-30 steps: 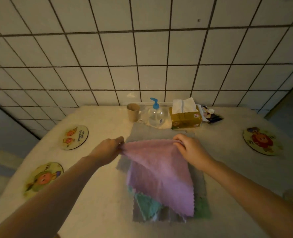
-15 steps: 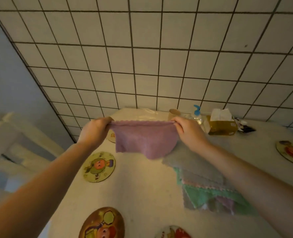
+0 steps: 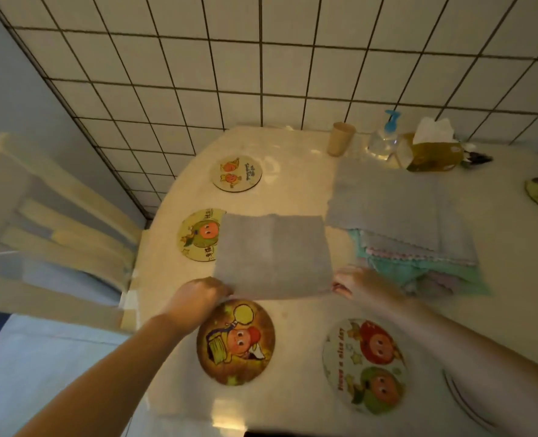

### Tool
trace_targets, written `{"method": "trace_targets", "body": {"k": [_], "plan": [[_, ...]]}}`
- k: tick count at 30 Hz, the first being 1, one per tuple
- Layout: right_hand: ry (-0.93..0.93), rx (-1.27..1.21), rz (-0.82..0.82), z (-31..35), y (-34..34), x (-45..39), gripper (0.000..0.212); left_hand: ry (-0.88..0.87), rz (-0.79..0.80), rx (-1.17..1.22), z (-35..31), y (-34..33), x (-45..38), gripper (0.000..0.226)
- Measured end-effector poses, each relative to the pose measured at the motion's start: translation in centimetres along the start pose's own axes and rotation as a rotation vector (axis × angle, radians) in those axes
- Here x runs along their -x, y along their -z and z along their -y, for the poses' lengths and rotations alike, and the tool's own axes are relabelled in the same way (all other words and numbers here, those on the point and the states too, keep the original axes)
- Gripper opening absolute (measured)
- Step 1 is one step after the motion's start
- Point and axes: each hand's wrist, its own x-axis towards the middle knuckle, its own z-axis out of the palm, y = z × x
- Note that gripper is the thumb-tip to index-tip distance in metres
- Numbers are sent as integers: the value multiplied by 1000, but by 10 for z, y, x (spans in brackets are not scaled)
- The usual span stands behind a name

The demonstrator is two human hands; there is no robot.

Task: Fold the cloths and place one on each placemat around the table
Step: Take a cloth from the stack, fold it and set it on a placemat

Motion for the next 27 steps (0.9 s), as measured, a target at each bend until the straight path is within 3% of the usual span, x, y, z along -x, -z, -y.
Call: {"method": "trace_targets", "body": {"k": [3, 9, 13, 15, 20, 23, 27], "plan": [[49, 50, 150, 3, -25, 15, 16, -11, 183, 15, -7, -28, 17, 23], [75, 143, 331, 4, -47, 29, 17, -31, 351, 162, -20, -32, 13, 21], [-12, 19, 452, 7, -32, 15, 40, 208, 517, 483, -15, -15, -11, 46], [-70, -77, 403, 5, -20, -2, 36, 352, 467, 528, -2, -13, -29, 45], [-120, -72, 92, -17, -1, -66, 18, 455, 255, 308, 37, -13, -87, 24], [-143, -39, 45, -30, 3, -111, 31, 477, 138, 241, 59, -23, -124, 31], [-134, 65, 53, -39, 1, -149, 50, 536, 176, 155, 69, -31, -154, 39]]}}
